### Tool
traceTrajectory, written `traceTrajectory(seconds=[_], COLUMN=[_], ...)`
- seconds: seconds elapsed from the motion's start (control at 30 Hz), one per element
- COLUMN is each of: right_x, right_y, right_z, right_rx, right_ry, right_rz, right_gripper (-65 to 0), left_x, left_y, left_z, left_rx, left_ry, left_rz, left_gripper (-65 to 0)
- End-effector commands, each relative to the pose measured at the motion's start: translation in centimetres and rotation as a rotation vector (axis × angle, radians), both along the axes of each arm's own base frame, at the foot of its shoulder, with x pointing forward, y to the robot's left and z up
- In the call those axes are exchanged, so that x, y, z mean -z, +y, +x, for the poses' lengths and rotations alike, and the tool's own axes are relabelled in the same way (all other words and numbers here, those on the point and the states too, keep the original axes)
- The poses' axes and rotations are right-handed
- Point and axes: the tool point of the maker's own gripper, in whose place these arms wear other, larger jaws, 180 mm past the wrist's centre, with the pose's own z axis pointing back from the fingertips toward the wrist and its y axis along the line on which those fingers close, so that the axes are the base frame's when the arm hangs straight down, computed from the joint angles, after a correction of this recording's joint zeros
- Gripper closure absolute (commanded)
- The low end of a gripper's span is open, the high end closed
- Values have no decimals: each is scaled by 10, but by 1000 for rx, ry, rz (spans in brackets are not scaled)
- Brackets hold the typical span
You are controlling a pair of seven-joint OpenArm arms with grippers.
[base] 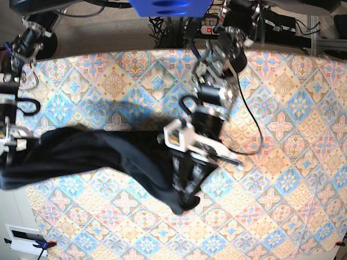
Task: Layout the t-shirt on the table in an organized manner, then fold the t-shirt properly
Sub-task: 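Raise the shirt with both grippers, holding it stretched between them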
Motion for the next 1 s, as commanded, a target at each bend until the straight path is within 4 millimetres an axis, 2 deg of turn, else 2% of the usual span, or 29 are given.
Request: traceTrajectory(seconds=[0.0, 0.1, 0.23, 0.4, 0.57, 0.67, 0.8, 0.9, 0.97], right_x=[-26, -39, -50, -56, -49, -43, -26, -6, 11], right_y=[9, 30, 55, 94, 126, 134, 142, 153, 155], right_z=[0, 13, 24, 35, 40, 40, 41, 48, 54], right_rx=[-31, -93, -163, -268, -347, -359, -363, -358, -335], right_ry=[-87, -122, -171, -214, -215, -208, -147, -53, 28], right_rz=[-22, -17, 16, 91, 172, 217, 259, 307, 334], right_gripper=[0, 0, 0, 0, 0, 0, 0, 0, 0], left_x=[-29, -56, -82, -100, -97, -89, -80, -60, -37], left_y=[7, 29, 62, 113, 141, 146, 149, 150, 151], left_z=[-3, 3, 10, 14, 14, 14, 15, 15, 17], left_rx=[2, -26, -77, -124, -159, -161, -156, -166, -184], left_ry=[-98, -184, -252, -291, -286, -266, -239, -176, -97], left_rz=[-46, -93, -167, -330, -398, -380, -382, -385, -389], left_gripper=[0, 0, 0, 0, 0, 0, 0, 0, 0])
